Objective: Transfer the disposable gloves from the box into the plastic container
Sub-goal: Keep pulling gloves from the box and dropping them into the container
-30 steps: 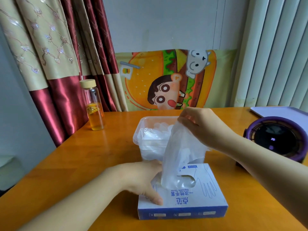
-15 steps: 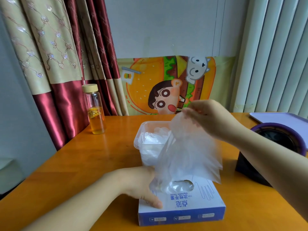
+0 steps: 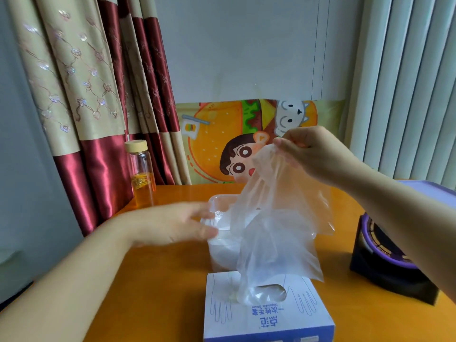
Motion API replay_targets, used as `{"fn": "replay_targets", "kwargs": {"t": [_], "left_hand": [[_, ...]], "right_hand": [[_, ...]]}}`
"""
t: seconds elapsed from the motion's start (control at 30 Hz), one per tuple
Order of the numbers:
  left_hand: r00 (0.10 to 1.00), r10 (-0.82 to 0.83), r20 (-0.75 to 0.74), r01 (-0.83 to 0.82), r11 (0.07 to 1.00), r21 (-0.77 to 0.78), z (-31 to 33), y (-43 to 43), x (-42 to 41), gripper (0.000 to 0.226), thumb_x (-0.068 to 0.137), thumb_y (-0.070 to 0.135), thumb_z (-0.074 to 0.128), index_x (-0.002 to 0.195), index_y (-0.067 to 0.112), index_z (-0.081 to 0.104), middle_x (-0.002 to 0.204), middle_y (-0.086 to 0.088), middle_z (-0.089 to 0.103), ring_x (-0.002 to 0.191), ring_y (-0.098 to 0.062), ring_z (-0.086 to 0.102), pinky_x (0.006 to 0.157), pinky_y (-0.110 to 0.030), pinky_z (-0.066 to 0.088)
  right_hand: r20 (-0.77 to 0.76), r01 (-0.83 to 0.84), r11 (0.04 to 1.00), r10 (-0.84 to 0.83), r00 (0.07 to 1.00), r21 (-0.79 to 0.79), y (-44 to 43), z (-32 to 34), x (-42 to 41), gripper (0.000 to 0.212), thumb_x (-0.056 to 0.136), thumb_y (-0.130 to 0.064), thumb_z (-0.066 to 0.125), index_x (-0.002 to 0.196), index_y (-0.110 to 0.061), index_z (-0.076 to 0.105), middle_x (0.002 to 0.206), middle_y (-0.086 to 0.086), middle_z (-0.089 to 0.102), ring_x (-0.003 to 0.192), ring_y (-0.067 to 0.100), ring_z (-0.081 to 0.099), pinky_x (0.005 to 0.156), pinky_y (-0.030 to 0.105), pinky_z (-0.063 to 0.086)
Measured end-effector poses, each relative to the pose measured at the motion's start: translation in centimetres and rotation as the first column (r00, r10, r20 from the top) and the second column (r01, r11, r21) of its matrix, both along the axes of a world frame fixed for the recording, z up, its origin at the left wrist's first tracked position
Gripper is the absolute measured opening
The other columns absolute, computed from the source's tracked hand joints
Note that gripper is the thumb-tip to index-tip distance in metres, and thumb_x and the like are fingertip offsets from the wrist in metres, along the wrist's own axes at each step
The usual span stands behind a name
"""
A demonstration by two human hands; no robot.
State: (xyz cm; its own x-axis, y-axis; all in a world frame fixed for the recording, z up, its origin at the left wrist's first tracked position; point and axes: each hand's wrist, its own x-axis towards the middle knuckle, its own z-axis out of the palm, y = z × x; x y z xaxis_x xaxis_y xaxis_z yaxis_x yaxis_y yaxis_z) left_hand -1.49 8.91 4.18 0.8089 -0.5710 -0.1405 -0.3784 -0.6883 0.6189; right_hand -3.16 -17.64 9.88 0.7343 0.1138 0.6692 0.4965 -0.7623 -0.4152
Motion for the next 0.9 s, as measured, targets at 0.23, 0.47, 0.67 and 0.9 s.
{"fn": "replay_targets", "kwargs": {"t": [0.23,0.47,0.67,0.9], "left_hand": [[0.942,0.159,0.294,-0.057,0.944,-0.326,3.6,-4.8,0.3,0.117,0.063,0.069,0.066,0.153,0.035,-0.002,0.154,0.019,0.024,0.139,-0.001,0.026,0.104,-0.022,0.03],[0.885,0.305,0.351,-0.119,0.878,-0.463,4.0,-7.4,4.6,0.022,0.092,0.018,0.06,0.111,0.023,0.069,0.109,0.007,0.069,0.105,-0.008,0.062,0.091,-0.027,0.05],[0.859,0.439,0.264,-0.277,0.832,-0.481,4.1,-6.2,6.3,0.025,0.078,0.027,0.067,0.101,0.017,0.071,0.098,-0.013,0.071,0.092,-0.027,0.066,0.083,-0.042,0.052],[0.918,0.379,0.112,-0.274,0.815,-0.511,3.0,-6.6,8.9,0.014,0.092,0.023,0.06,0.104,0.02,0.068,0.112,0.007,0.065,0.108,-0.01,0.058,0.09,-0.024,0.046]], "right_hand": [[-0.104,-0.059,0.998,0.057,0.993,-0.013,1.2,0.4,1.7,0.041,0.096,-0.036,0.048,0.075,-0.004,0.063,0.064,0.007,0.057,0.052,0.011,0.045,0.048,0.024,0.034],[-0.229,-0.134,0.989,0.143,0.963,0.055,1.0,0.6,3.7,0.039,0.096,-0.045,0.043,0.092,-0.015,0.067,0.08,-0.001,0.068,0.07,0.006,0.063,0.068,0.027,0.052],[-0.146,-0.261,0.911,0.319,0.936,0.319,-0.2,-0.6,2.9,0.048,0.075,-0.052,0.059,0.107,-0.017,0.051,0.106,-0.006,0.065,0.097,0.012,0.065,0.083,0.033,0.055],[-0.161,-0.131,0.99,0.122,0.979,-0.048,0.2,-3.0,5.8,0.017,0.082,-0.02,0.071,0.078,-0.033,0.061,0.114,-0.011,0.059,0.109,0.002,0.056,0.09,0.026,0.05]]}}
